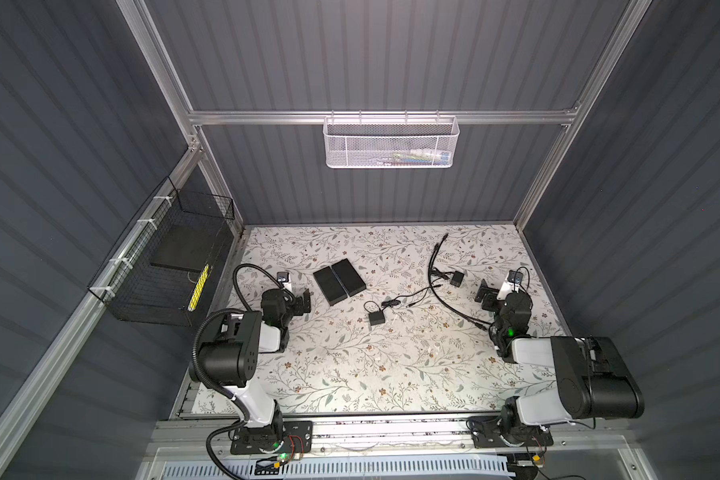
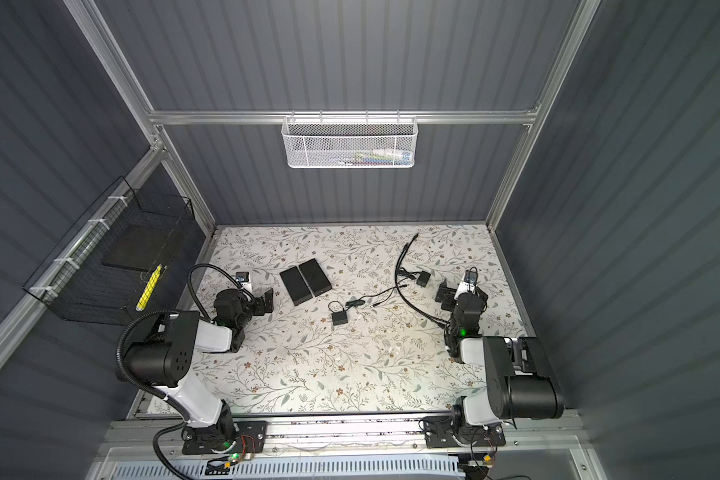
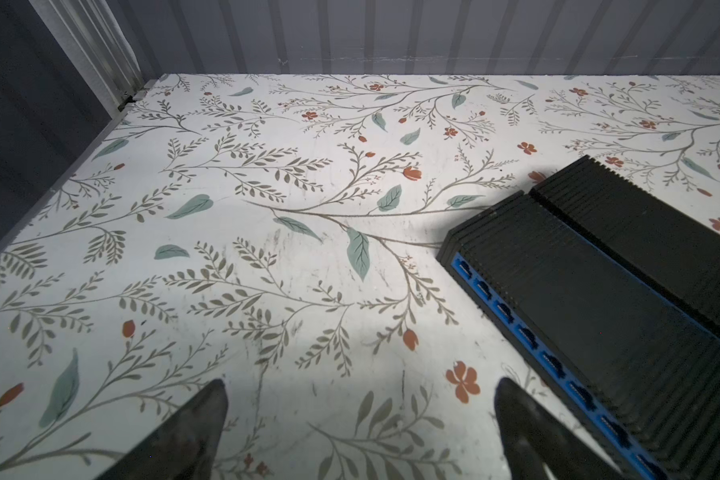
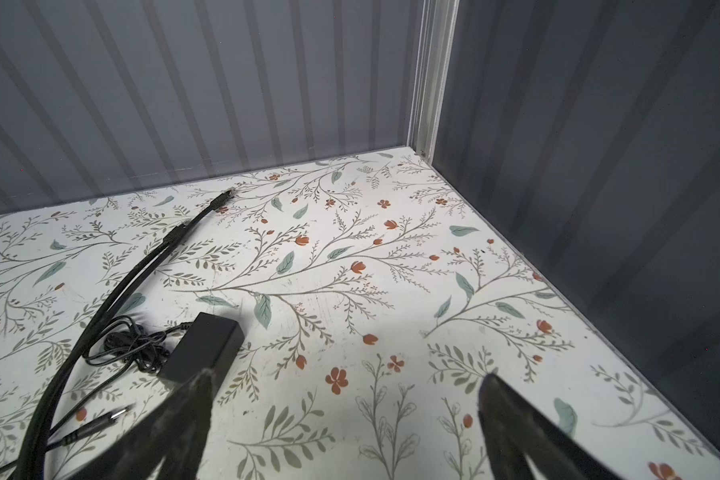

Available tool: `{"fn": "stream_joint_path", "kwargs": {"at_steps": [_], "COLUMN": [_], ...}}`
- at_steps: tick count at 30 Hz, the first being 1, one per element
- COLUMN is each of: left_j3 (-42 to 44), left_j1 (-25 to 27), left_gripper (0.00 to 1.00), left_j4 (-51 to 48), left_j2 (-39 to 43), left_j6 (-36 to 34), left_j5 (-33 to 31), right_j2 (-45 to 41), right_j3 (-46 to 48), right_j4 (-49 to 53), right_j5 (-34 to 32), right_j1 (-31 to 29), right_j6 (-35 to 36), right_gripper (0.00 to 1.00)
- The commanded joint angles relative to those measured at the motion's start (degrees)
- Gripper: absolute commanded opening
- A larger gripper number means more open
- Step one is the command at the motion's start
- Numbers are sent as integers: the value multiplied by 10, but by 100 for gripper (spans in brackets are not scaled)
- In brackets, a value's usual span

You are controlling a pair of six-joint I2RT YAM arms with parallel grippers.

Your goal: Insert the plug into the switch port

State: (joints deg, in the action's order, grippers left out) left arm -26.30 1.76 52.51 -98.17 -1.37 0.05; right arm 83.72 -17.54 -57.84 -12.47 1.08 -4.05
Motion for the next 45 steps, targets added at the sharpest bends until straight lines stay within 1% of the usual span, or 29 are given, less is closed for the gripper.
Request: {"fn": "stream_joint_path", "kwargs": {"at_steps": [1, 23, 33, 34, 36, 37, 38, 39, 40, 41, 42, 43, 44, 45], "left_j3": [-5, -5, -6, -6, -5, -5, -9, -10, -14, -25, -34, -47, -59, -66], "left_j1": [-1, -2, -1, -1, -1, -1, -1, -2, -2, -2, -1, -1, -1, -1], "left_gripper": [100, 100, 100, 99, 91, 89, 87, 82, 76, 72, 70, 70, 70, 70], "left_j4": [0, 0, -1, -2, -1, 0, -7, -19, -24, -64, -96, -135, -180, -198], "left_j2": [-2, -2, -2, -1, -1, -1, 2, 9, 18, 38, 55, 83, 114, 135], "left_j6": [-9, -10, -9, -10, -10, -7, 7, 18, 25, 30, 34, 39, 49, 59], "left_j5": [3, 3, 3, 3, 4, -3, -33, -60, -78, -91, -107, -126, -134, -134], "right_j2": [2, 1, 1, 0, 1, 0, 0, -3, -15, -48, -80, -108, -124, -136], "right_j3": [2, 2, 3, 3, 2, 2, -4, -11, -16, -37, -71, -117, -150, -187], "right_j4": [-11, -11, -10, -11, -9, -8, 3, 18, 36, 106, 185, 283, 331, 380], "right_j5": [-9, -9, 1, 1, 6, 19, 54, 83, 100, 96, 78, 62, 58, 64], "right_j1": [-1, -2, 5, 5, 6, 9, 13, 15, 13, 9, 6, 7, 6, 2], "right_j6": [-4, -4, -9, -10, -10, -9, 0, 10, 18, 21, 16, 6, -3, -17], "right_gripper": [99, 99, 99, 99, 99, 99, 99, 96, 88, 77, 71, 62, 53, 46]}}
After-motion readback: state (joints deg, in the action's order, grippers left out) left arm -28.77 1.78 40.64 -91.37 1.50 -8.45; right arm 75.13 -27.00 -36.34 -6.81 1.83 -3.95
